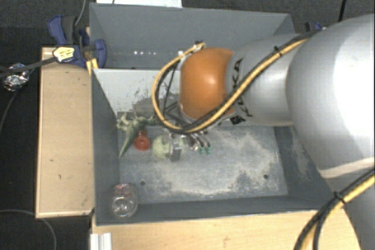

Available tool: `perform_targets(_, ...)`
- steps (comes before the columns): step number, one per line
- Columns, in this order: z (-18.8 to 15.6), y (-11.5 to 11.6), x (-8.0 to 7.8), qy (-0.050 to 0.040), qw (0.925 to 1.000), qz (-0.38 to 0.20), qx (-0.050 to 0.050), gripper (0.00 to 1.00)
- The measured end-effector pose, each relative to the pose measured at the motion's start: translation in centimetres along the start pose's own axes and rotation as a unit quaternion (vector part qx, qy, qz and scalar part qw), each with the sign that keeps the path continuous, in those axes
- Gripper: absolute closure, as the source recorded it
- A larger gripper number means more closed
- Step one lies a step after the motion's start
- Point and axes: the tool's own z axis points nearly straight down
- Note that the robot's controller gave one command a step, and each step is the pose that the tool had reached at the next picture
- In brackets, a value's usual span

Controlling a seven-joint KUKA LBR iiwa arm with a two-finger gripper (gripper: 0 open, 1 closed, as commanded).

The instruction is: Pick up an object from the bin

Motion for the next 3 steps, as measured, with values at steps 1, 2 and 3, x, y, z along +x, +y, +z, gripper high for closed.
perform_targets(1, -9.2, 0.1, -1.6, -0.0015, 1.0000, 0.006, 0.000, 1.00)
perform_targets(2, -9.2, 0.1, -1.6, -0.0015, 1.0000, 0.007, 0.000, 1.00)
perform_targets(3, -18.0, 0.2, -2.5, -0.0035, 1.0000, 0.009, -0.001, 1.00)
